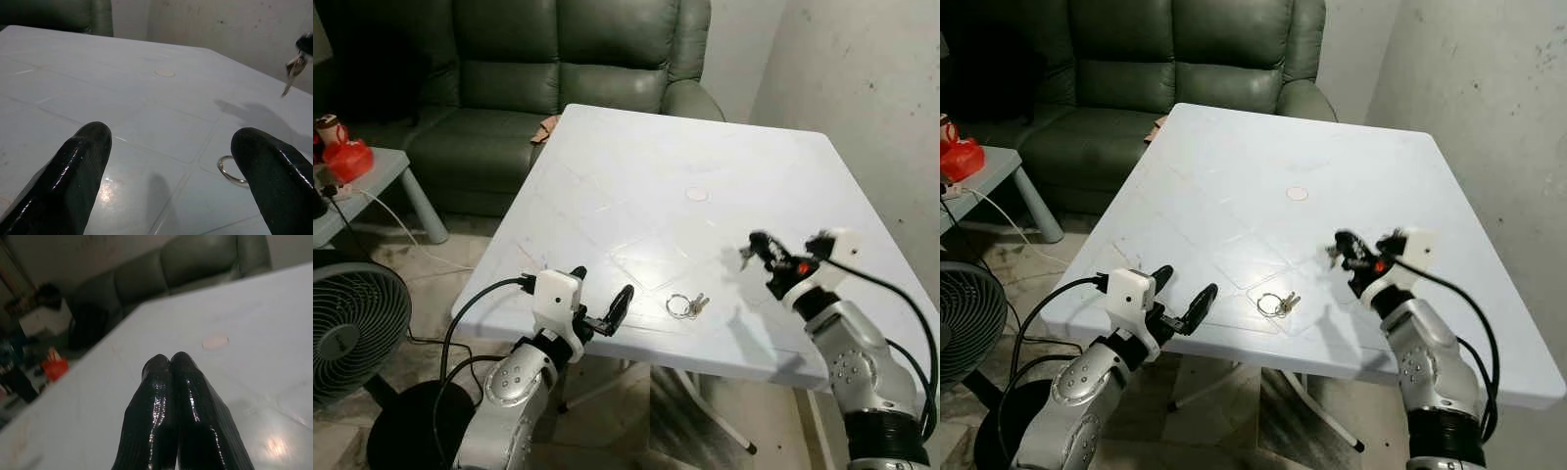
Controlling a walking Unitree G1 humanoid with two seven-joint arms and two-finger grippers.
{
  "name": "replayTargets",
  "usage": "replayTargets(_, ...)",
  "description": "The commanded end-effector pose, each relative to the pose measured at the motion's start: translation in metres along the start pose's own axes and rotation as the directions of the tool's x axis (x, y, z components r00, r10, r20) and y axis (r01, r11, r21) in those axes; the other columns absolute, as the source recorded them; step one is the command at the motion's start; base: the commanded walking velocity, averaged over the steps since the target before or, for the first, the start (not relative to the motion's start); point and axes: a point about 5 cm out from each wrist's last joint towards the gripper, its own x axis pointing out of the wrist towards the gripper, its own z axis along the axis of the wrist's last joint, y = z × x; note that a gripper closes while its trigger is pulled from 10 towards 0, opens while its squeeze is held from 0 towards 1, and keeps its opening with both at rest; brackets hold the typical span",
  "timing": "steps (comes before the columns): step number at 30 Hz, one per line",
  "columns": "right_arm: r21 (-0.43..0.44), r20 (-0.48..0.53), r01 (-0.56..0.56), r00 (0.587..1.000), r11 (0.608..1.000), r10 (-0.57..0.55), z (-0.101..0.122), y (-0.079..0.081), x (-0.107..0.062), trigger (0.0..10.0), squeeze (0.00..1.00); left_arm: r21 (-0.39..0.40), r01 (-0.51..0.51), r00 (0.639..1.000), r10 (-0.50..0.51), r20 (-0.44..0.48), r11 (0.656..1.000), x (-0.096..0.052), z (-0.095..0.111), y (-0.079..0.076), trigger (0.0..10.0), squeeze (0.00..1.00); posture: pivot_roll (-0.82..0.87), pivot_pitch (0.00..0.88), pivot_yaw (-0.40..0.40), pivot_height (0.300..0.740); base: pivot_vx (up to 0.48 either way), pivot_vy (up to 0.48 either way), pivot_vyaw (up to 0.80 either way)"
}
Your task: Hang keys on a hook
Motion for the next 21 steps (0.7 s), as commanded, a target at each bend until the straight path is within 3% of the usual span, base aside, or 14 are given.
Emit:
replayTargets(1,0.015,0.042,-0.006,0.999,1.000,0.005,0.010,0.004,0.003,10.0,0.00,0.018,-0.006,1.000,0.006,0.004,1.000,0.002,0.002,0.001,10.0,0.00,0.03,0.000,-0.046,0.740,0.000,0.000,0.00)
replayTargets(5,-0.192,0.073,0.036,0.997,0.981,-0.022,0.022,0.010,0.004,10.0,0.00,0.036,-0.017,1.000,0.016,0.023,0.999,0.008,0.007,0.004,10.0,0.00,0.03,0.000,-0.046,0.740,0.000,0.000,0.00)
replayTargets(14,-0.304,0.254,0.119,0.966,0.945,-0.039,0.041,0.022,-0.001,10.0,0.00,0.049,-0.106,0.989,0.100,0.113,0.993,0.021,0.036,0.031,10.0,0.00,0.02,0.000,-0.044,0.740,0.000,0.000,0.00)
replayTargets(17,-0.343,0.292,0.153,0.955,0.927,-0.049,0.036,0.030,-0.010,10.0,0.00,0.043,-0.148,0.980,0.140,0.144,0.988,0.024,0.046,0.043,10.0,0.00,0.02,0.000,-0.037,0.740,0.000,0.000,0.00)
replayTargets(21,-0.358,0.325,0.188,0.944,0.915,-0.067,0.032,0.034,-0.017,10.0,0.00,0.049,-0.158,0.975,0.148,0.163,0.986,0.024,0.049,0.048,10.0,0.00,0.01,0.000,-0.034,0.740,0.000,0.000,0.00)
